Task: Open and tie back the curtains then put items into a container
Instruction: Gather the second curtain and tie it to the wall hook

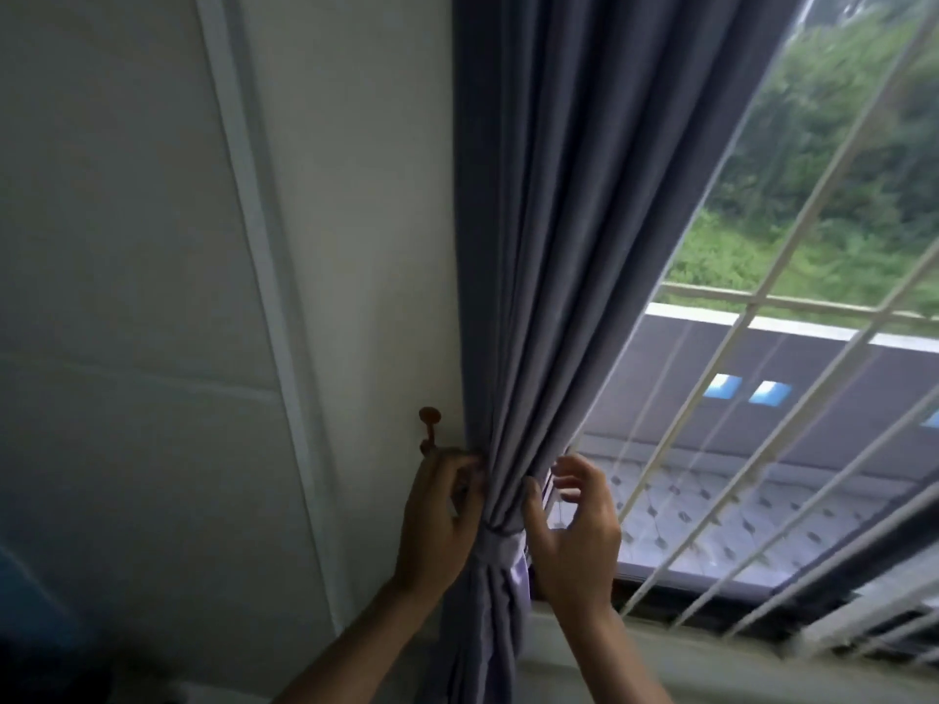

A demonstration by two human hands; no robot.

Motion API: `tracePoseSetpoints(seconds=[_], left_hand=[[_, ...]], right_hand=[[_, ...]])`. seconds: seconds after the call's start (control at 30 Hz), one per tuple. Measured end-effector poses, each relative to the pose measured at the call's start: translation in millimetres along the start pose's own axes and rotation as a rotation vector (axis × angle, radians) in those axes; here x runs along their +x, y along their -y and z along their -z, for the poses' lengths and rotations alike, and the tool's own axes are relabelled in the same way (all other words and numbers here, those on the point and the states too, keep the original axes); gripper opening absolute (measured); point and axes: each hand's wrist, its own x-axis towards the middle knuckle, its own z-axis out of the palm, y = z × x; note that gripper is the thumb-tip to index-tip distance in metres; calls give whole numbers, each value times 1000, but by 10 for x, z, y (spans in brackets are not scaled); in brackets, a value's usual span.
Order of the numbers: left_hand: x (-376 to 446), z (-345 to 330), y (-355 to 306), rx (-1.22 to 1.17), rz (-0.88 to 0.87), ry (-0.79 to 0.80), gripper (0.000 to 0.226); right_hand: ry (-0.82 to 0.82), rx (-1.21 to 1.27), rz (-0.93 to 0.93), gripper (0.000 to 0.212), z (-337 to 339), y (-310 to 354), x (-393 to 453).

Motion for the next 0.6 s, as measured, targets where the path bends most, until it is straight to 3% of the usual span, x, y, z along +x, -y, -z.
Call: tracePoseSetpoints(seconds=[0.1,0.33,0.47,0.6], left_hand=[[173,-4,-144,-52,-28,-14,12],[341,-93,-196,0,-54,91,26],[535,-213,-258,189,-83,134,14],[519,-277,-240,182,8,108,10]], right_hand=[[-26,-14,59,38,36,91,84],[-5,-105,113,14,92,31,152],[18,-155,115,13,99,18,255],[1,-208,60,13,101,22,317]])
